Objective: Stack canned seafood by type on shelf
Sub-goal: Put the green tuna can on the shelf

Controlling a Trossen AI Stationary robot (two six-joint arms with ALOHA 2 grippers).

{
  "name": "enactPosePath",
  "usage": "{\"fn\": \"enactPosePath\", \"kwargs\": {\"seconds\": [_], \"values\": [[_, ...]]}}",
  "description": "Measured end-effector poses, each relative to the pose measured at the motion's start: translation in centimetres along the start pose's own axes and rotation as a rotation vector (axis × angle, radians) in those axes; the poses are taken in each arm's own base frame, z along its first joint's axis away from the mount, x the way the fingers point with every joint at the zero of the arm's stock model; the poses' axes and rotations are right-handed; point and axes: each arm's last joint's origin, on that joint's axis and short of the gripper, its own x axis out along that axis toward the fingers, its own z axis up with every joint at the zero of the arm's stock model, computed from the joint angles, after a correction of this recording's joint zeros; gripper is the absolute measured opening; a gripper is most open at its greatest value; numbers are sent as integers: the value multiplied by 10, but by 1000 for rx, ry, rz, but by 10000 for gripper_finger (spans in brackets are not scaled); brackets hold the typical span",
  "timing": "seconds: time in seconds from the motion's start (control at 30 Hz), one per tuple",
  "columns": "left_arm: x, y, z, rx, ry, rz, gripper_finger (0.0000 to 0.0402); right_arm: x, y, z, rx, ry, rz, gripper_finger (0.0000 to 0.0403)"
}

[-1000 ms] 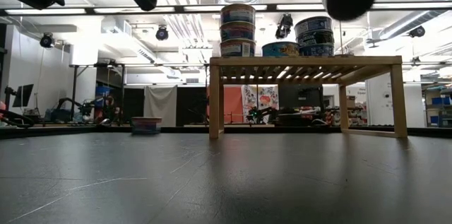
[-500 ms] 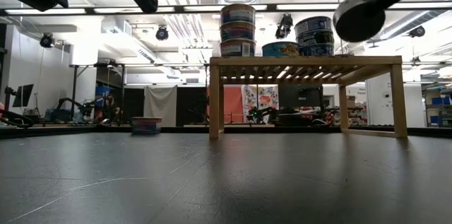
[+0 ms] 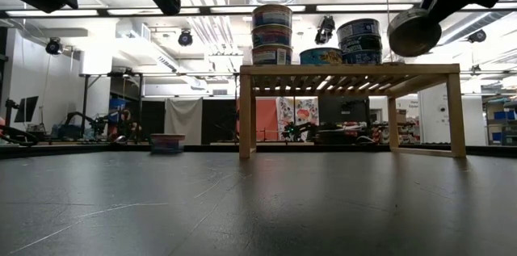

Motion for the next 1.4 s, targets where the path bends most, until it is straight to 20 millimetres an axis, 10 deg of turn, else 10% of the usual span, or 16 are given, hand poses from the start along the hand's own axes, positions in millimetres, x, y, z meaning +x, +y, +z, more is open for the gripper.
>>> {"fn": "enactPosePath", "kwargs": {"seconds": [0.83,1.4], "values": [[0,2,1,89,-27,62,302,35,7,2,-14,169,-52,152],[0,2,1,89,-27,62,302,35,10,5,59,170,40,274]]}}
